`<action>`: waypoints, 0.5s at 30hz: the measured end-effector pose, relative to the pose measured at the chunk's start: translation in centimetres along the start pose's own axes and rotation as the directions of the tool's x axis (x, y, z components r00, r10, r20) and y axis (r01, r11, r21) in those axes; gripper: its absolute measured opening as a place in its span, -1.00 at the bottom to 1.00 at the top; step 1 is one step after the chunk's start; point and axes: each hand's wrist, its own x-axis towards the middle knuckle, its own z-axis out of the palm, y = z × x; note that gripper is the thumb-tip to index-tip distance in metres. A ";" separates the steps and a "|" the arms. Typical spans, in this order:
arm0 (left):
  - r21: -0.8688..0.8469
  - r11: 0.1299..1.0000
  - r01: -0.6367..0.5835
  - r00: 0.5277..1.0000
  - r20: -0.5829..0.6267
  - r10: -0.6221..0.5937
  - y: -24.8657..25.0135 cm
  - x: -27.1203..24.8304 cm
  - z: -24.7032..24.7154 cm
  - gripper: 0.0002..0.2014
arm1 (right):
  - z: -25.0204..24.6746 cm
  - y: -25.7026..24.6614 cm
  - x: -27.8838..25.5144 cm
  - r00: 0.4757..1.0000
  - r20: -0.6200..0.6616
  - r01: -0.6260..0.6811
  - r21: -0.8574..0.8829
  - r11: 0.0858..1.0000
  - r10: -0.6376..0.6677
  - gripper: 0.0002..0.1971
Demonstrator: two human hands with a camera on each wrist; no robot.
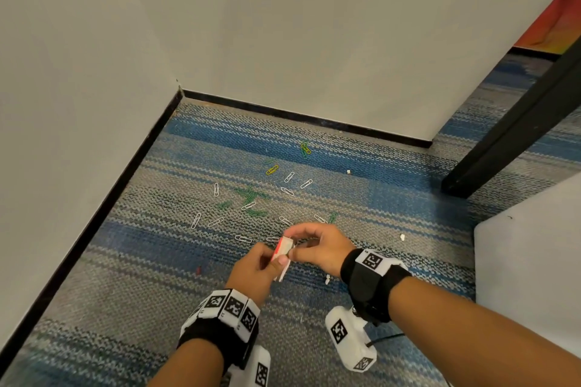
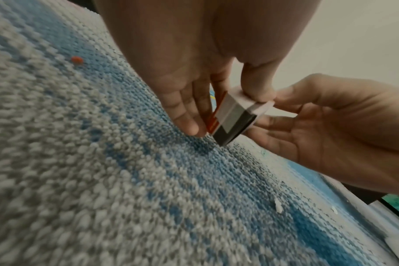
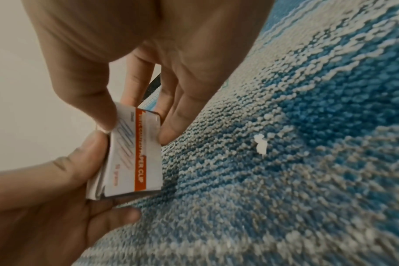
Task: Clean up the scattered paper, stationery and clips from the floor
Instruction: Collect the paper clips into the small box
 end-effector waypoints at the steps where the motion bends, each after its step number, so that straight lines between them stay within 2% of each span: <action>1: 0.011 1.000 -0.005 1.000 -0.007 0.005 -0.1 0.0 0.0 -0.76 | 0.0 0.0 0.0 1.000 0.020 -0.001 -0.007 1.000 0.001 -0.67; 5: -0.024 0.998 0.058 0.998 0.022 -0.058 -0.6 -0.3 0.0 -0.71 | 0.0 -0.1 -0.2 0.997 0.077 -0.005 -0.026 1.000 0.007 -0.61; 7: -0.103 0.990 0.100 0.995 0.019 -0.099 -0.4 -0.3 -0.1 -0.81 | 0.1 0.1 -0.2 0.996 0.088 -0.019 -0.026 0.999 0.021 -0.56; 11: -0.230 0.963 0.142 0.989 0.070 -0.130 0.1 -0.7 -0.4 -0.68 | 0.0 0.6 0.0 0.998 0.050 -0.042 -0.041 0.998 0.044 -0.55; 13: -0.241 0.959 0.151 0.988 0.078 -0.136 0.6 -0.9 -0.2 -0.64 | 0.1 0.5 0.2 0.999 0.030 -0.033 -0.079 0.996 0.036 -0.59; 15: -0.154 0.977 0.144 0.989 0.034 -0.141 1.0 -0.8 0.0 -0.69 | 0.1 0.2 0.3 0.999 0.018 -0.025 -0.124 0.992 0.028 -0.60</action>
